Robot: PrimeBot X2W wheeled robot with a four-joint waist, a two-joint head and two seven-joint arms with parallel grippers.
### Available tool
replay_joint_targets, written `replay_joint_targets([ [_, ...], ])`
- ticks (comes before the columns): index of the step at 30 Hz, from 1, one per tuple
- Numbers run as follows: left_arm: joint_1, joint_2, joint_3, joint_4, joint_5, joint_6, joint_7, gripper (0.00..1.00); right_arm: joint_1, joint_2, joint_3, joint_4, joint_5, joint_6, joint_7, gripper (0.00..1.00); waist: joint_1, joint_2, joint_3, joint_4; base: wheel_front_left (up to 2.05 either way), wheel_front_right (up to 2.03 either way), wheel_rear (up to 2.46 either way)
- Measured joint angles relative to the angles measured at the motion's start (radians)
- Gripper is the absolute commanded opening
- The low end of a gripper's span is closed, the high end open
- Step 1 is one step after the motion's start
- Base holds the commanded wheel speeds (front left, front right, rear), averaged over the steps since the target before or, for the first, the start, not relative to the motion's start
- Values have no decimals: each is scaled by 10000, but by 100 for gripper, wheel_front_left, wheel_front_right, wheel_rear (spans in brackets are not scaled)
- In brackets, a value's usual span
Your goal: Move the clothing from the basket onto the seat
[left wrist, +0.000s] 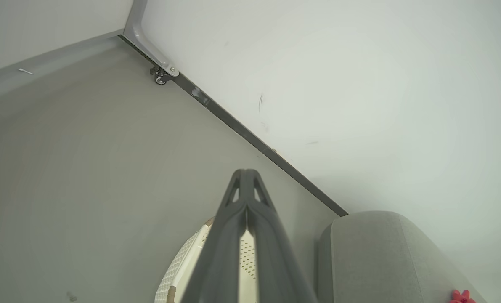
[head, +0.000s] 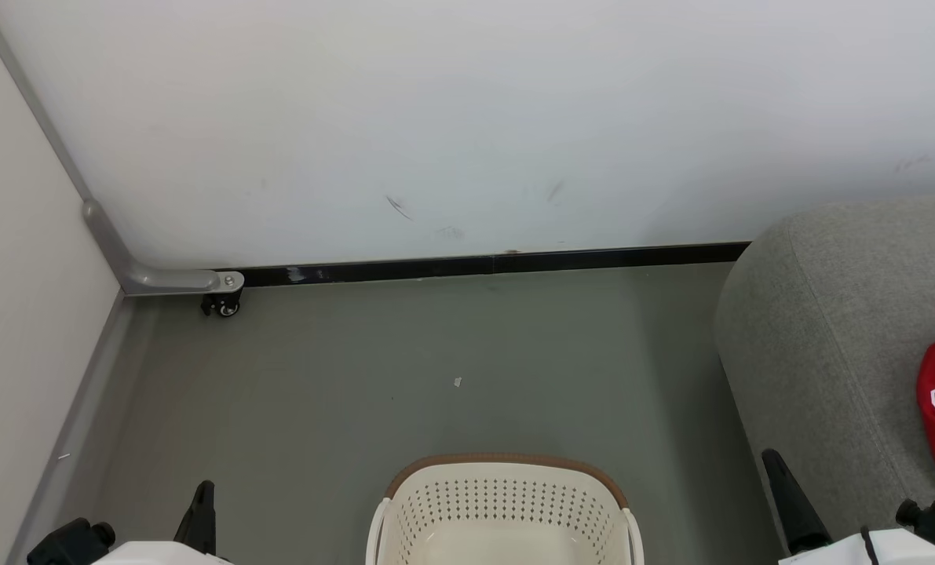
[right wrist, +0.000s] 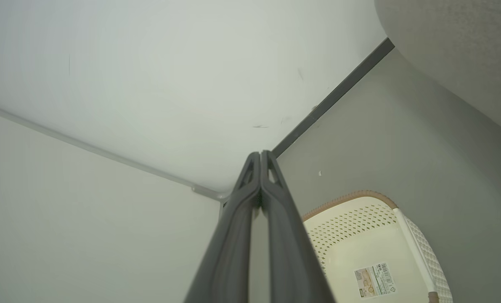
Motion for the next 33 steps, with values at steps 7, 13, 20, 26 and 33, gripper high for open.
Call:
replay_joint_targets([
  [7, -22, -61, 272, -2, -832, -313, 261, 0, -349, -79, -38, 123, 1137, -2, 190, 0, -62, 0, 97, 2, 0, 0, 0],
  [13, -72, -134, 516, -2, -1607, -543, 464, 0, -403, -144, -75, 274, 2123, -2, 355, 0, -99, 0, 184, 2, 0, 0, 0],
  [20, -221, -299, 811, -4, -2458, -888, 690, 0, -719, -255, -105, 366, 3258, -2, 523, 0, -113, 0, 266, 4, 0, 0, 0],
  [26, -222, -360, 1060, -6, -3181, -1106, 926, 0, -813, -290, -128, 433, 4219, -2, 702, 0, -117, 0, 319, 5, 0, 0, 0],
  [33, -235, -428, 1313, -6, -3908, -1381, 1126, 0, -1007, -330, -167, 589, 5216, -2, 867, 0, -119, 0, 363, 6, 0, 0, 0],
])
